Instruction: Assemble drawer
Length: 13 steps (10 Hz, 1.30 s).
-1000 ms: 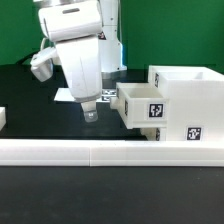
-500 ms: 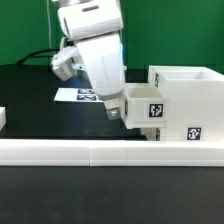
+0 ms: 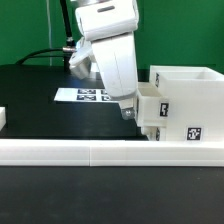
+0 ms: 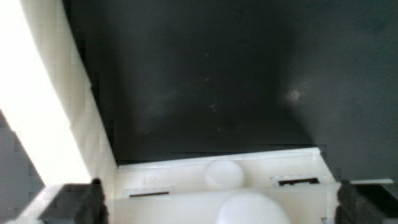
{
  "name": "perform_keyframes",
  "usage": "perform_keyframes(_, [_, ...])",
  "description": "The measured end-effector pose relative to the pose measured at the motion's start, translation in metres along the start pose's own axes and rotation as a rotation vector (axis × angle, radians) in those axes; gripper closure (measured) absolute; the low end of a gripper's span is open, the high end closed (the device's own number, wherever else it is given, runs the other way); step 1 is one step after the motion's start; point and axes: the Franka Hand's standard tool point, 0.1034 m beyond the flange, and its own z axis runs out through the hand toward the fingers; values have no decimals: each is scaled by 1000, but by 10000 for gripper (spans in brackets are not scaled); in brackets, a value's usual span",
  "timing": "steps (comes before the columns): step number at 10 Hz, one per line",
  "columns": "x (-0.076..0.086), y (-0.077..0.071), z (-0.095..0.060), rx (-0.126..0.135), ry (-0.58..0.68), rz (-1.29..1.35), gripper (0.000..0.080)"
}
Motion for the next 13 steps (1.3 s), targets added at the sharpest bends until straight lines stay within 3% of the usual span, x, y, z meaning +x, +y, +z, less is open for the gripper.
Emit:
perform_keyframes(4, [4,0,2,-8,-11,-23,151])
perform_keyframes(6, [4,3,1,2,-7,-38,151])
perform_keyframes(10, [3,4,0,-6,-8,-15,151])
perform_keyframes(13, [8,7,2,-19,-3,-166,151])
